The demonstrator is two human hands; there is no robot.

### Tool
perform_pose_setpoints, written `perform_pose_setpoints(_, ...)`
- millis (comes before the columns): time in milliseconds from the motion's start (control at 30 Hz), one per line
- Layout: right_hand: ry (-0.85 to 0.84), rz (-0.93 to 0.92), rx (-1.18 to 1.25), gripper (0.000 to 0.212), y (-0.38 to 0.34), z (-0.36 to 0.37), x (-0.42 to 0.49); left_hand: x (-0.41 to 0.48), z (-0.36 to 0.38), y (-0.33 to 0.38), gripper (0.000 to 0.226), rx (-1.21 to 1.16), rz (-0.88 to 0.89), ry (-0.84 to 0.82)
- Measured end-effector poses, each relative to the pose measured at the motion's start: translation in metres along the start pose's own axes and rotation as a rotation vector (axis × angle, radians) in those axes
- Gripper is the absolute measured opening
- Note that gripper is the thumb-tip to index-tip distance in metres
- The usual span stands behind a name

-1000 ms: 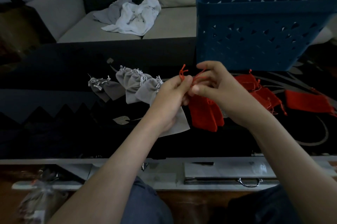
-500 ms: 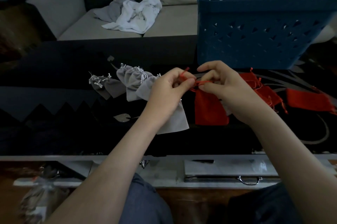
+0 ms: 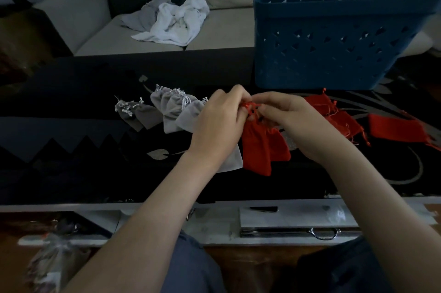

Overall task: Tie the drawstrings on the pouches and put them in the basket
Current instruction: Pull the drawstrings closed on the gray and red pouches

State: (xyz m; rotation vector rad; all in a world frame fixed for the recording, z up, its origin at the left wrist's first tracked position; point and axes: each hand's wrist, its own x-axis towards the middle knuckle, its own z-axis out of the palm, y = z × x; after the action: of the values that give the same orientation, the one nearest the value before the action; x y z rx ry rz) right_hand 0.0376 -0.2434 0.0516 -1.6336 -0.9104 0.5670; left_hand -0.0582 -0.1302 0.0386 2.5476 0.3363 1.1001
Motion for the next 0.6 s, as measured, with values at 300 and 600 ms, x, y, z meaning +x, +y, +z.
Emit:
perform_pose_setpoints(300,-0.007,0.059,0.193,0.016,-0.0012,0.0018,0.0020,-0.0029,0.0036,-0.0013,0.010,-0.078,0.022,0.081)
perform_pose_setpoints(600,-0.022,0.092,0.212,0.018,-0.0021,-0.0022,-0.0001,-0.0036,0.0041,0.0017,0.011,-0.011,0.021,0.116)
